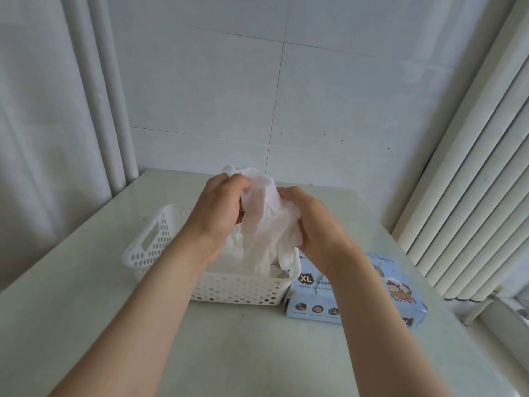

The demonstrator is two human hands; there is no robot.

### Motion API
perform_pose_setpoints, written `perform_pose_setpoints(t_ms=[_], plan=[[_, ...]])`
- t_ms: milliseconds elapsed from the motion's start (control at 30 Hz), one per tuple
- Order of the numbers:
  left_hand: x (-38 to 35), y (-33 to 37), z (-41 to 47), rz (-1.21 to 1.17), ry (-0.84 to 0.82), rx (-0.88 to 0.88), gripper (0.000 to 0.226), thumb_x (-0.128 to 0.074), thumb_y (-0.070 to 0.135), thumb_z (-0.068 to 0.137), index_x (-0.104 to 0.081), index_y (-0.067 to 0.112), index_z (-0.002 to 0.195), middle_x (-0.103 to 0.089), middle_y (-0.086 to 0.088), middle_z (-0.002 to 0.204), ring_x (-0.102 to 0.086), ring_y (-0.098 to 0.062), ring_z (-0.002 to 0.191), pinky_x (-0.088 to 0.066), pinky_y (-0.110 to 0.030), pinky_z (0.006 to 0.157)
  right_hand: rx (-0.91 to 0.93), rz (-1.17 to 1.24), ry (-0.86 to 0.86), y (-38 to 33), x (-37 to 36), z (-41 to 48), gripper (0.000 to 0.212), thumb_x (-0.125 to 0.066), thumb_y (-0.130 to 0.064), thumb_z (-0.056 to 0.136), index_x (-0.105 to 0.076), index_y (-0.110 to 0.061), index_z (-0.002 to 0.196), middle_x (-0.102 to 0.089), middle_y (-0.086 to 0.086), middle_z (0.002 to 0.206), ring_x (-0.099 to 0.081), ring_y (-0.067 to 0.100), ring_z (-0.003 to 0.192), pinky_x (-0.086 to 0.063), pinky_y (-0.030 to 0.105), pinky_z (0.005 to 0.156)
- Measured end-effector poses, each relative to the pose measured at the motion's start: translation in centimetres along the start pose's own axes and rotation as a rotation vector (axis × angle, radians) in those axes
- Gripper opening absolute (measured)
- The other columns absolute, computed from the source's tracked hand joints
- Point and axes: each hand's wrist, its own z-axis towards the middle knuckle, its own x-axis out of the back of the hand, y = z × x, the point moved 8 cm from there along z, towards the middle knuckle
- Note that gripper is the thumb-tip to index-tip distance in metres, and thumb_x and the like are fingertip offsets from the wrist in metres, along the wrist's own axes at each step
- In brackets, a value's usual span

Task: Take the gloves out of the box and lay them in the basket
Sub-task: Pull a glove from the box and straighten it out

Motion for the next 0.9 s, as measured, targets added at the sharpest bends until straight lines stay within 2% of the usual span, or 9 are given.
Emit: perform_pose_setpoints(t_ms=[100,200,367,500,567,633,700,800,900], plan=[[0.5,0.0,0.1,0.033,0.023,-0.005,0.036,-0.049,0.029,0.082,-0.061,-0.004,0.091,-0.059,-0.011,0.087,-0.058,-0.026,0.080,-0.050,-0.042,0.074,0.132,0.032,0.079,-1.3,0.7,-0.2,0.031,-0.068,-0.034,0.092,-0.079,-0.007,0.103,-0.078,0.017,0.102,-0.072,0.041,0.092,-0.056,0.044,0.081],[0.6,-0.7,0.1,-0.001,0.035,0.066,0.018,-0.051,0.019,0.086,-0.064,0.007,0.085,-0.064,-0.009,0.076,-0.062,-0.025,0.069,-0.050,-0.040,0.070,0.282,0.007,0.158,-2.9,1.0,-1.0,0.016,-0.065,-0.022,0.101,-0.075,-0.010,0.097,-0.074,0.009,0.088,-0.067,0.019,0.077,-0.052,0.028,0.065],[1.1,-1.7,0.0,-0.064,0.046,0.143,0.020,-0.051,0.026,0.083,-0.060,0.009,0.087,-0.070,-0.008,0.081,-0.066,-0.025,0.069,-0.056,-0.040,0.070,0.409,-0.039,0.141,-4.2,0.4,-2.0,0.009,-0.063,-0.017,0.104,-0.070,-0.012,0.102,-0.073,0.026,0.093,-0.064,0.024,0.073,-0.053,0.037,0.064],[1.3,-0.5,0.3,0.118,0.027,0.029,0.062,-0.057,0.059,0.080,-0.070,0.002,0.103,-0.077,-0.011,0.105,-0.073,-0.024,0.098,-0.055,-0.047,0.097,0.436,-0.095,0.060,-4.6,0.2,-2.2,0.008,-0.065,-0.009,0.101,-0.073,-0.012,0.101,-0.077,0.019,0.095,-0.074,0.029,0.079,-0.056,0.036,0.064],[0.7,0.2,0.0,0.186,-0.057,-0.034,0.052,-0.060,0.064,0.085,-0.079,0.020,0.106,-0.079,-0.001,0.108,-0.072,-0.020,0.109,-0.052,-0.043,0.102,0.454,-0.142,0.011,-4.7,-0.1,-2.4,0.010,-0.065,-0.007,0.100,-0.075,-0.010,0.101,-0.078,0.017,0.098,-0.075,0.035,0.087,-0.058,0.035,0.068],[0.0,0.3,-0.2,0.209,-0.154,-0.069,0.033,-0.066,0.055,0.095,-0.082,0.029,0.108,-0.079,-0.005,0.108,-0.073,-0.019,0.106,-0.052,-0.039,0.099,0.458,-0.173,0.000,-4.8,-0.1,-2.5,0.012,-0.065,-0.007,0.100,-0.076,-0.009,0.101,-0.079,0.014,0.097,-0.076,0.035,0.090,-0.058,0.034,0.070],[0.1,0.4,-0.2,0.219,-0.141,-0.114,0.021,-0.070,0.047,0.097,-0.082,0.030,0.103,-0.074,-0.020,0.103,-0.071,-0.016,0.090,-0.053,-0.034,0.086,0.448,-0.181,0.030,-4.7,0.1,-2.4,0.011,-0.065,-0.007,0.100,-0.076,-0.009,0.099,-0.079,0.012,0.092,-0.077,0.029,0.084,-0.058,0.034,0.067],[0.9,0.6,0.0,0.231,-0.069,-0.162,0.025,-0.072,0.052,0.092,-0.081,0.029,0.097,-0.065,-0.033,0.098,-0.060,-0.022,0.077,-0.049,-0.036,0.076,0.397,-0.166,0.097,-4.3,0.6,-2.1,0.007,-0.069,-0.011,0.098,-0.076,-0.012,0.097,-0.079,0.013,0.089,-0.077,0.028,0.080,-0.061,0.037,0.068],[1.3,0.8,0.0,0.260,-0.086,-0.194,0.028,-0.074,0.046,0.091,-0.081,0.020,0.100,-0.077,-0.017,0.092,-0.072,-0.024,0.081,-0.053,-0.036,0.076,0.347,-0.107,0.137,-4.0,1.0,-2.0,0.004,-0.072,-0.015,0.098,-0.075,-0.013,0.098,-0.080,0.014,0.089,-0.075,0.024,0.075,-0.059,0.035,0.065]])
